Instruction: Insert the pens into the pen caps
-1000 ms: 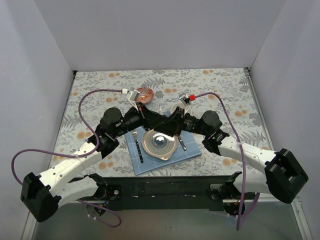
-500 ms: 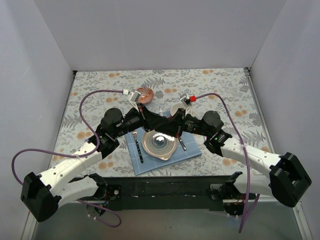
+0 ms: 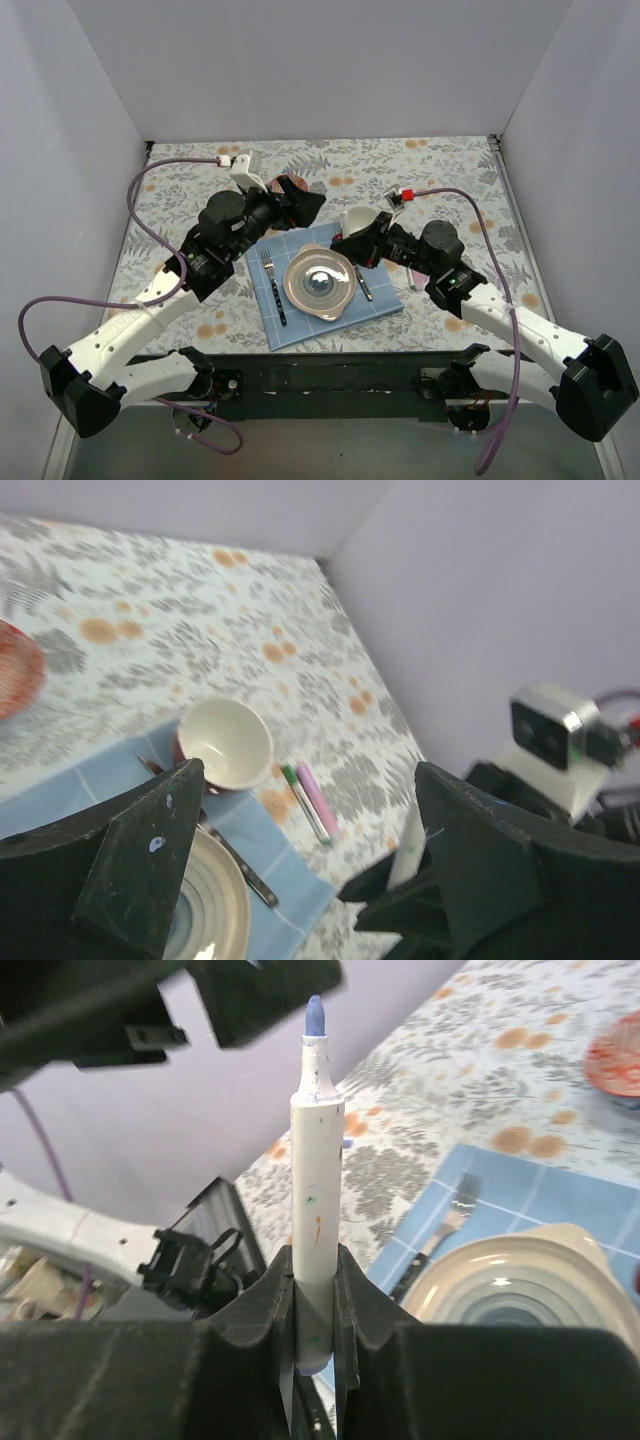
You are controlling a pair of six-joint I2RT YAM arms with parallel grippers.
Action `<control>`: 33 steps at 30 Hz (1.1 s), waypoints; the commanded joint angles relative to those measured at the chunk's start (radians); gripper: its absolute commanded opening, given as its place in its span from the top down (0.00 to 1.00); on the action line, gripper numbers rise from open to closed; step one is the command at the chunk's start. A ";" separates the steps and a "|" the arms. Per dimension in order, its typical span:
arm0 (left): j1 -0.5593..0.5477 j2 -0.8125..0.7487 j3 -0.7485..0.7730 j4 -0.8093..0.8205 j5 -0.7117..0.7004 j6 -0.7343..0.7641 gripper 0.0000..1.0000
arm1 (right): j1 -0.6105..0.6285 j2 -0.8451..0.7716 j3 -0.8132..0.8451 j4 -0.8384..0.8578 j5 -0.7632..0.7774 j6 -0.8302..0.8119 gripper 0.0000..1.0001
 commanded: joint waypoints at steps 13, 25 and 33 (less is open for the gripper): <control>0.667 0.254 0.149 -0.636 -0.433 -0.767 0.26 | -0.047 -0.209 0.021 -0.382 0.172 -0.125 0.99; 1.053 0.339 0.020 -0.731 -0.274 -0.915 0.35 | -0.049 -0.237 0.008 -0.408 0.178 -0.156 0.99; 1.061 0.425 0.028 -0.733 -0.238 -0.928 0.35 | -0.049 -0.251 -0.034 -0.372 0.158 -0.142 0.99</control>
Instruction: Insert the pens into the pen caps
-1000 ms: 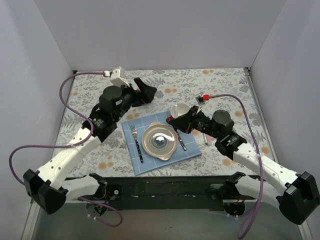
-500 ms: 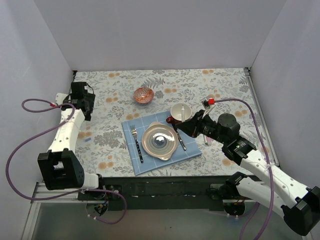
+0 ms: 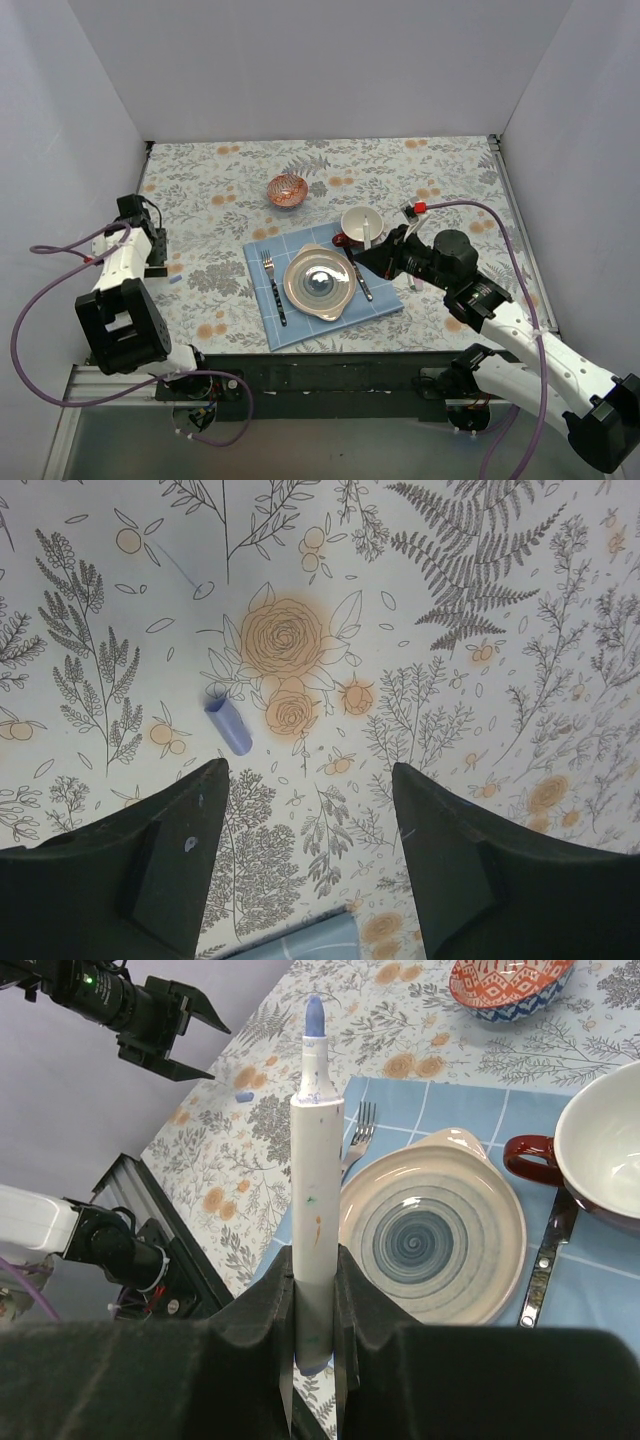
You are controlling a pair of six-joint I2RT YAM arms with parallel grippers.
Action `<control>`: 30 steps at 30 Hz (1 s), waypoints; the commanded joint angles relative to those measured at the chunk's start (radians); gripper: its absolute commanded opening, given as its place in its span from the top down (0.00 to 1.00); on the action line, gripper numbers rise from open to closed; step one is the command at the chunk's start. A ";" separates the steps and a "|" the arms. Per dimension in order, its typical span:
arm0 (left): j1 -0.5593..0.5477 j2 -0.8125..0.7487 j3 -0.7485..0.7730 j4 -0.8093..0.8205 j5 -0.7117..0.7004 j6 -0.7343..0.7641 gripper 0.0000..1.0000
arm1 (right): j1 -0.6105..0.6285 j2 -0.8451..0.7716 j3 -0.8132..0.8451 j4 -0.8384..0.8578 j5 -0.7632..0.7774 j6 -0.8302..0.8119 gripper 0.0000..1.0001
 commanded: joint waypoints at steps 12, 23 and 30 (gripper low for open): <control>0.002 0.164 -0.008 -0.006 0.028 -0.244 0.43 | -0.005 -0.044 -0.016 0.032 0.024 -0.045 0.99; 0.002 0.240 -0.054 -0.067 0.019 -0.326 0.64 | -0.005 -0.055 -0.025 0.029 0.046 -0.065 0.99; 0.002 0.198 -0.062 -0.015 0.020 -0.237 1.00 | -0.004 -0.048 -0.016 0.029 0.033 -0.068 0.99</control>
